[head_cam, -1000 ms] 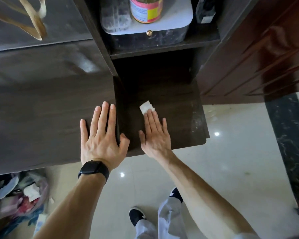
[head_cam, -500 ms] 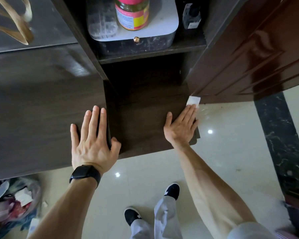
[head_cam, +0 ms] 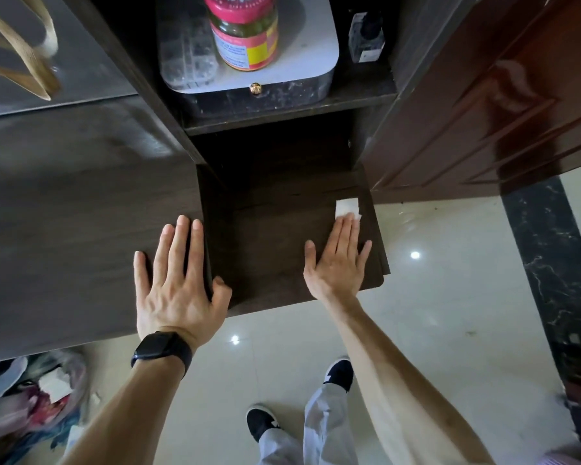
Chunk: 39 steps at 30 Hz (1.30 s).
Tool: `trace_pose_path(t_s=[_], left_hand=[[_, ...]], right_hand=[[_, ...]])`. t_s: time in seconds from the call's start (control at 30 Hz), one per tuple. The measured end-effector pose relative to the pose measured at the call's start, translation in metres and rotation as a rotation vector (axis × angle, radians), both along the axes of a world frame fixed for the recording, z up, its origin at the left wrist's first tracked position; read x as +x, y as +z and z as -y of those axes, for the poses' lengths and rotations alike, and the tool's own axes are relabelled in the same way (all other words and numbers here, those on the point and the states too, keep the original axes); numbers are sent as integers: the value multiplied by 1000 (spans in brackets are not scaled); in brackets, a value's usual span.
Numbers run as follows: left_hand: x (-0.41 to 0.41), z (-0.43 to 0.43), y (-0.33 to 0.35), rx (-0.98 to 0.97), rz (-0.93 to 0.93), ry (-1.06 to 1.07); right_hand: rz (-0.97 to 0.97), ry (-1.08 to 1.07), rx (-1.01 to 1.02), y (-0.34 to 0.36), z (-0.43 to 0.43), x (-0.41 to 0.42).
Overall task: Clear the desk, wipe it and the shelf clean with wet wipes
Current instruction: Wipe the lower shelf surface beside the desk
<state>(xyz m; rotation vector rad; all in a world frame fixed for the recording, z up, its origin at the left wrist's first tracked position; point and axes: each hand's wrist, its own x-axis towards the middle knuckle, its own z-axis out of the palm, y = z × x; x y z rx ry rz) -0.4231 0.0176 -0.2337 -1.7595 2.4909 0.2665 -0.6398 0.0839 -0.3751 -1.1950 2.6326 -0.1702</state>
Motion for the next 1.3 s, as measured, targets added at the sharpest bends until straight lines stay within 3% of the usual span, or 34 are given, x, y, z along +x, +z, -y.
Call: trace_pose_path(t_s=[0.1,0.23,0.4,0.63,0.87,1.03,1.2,1.3], left_hand=[[0,-1,0,1,2,-6],[-1,0,2,13,4,5],[-2,0,3,25,7,13],[-2,-1,4,14,33,13],[-3,1,7,43,57,18],[-2,2,5,34,49,14],[-14,17,11,13,23,-5],[-18,14,9,8,1,5]], right_hand=[[0,-109,-41,-1,14,-16],[37,-231,-58,7,-28,0],[89,-121,105,12,-79,-3],[19,165,120,7,-32,-62],[55,234,229,20,-117,-48],[58,260,225,13,-58,-72],[81,147,146,26,46,-107],[100,135,131,23,21,-96]])
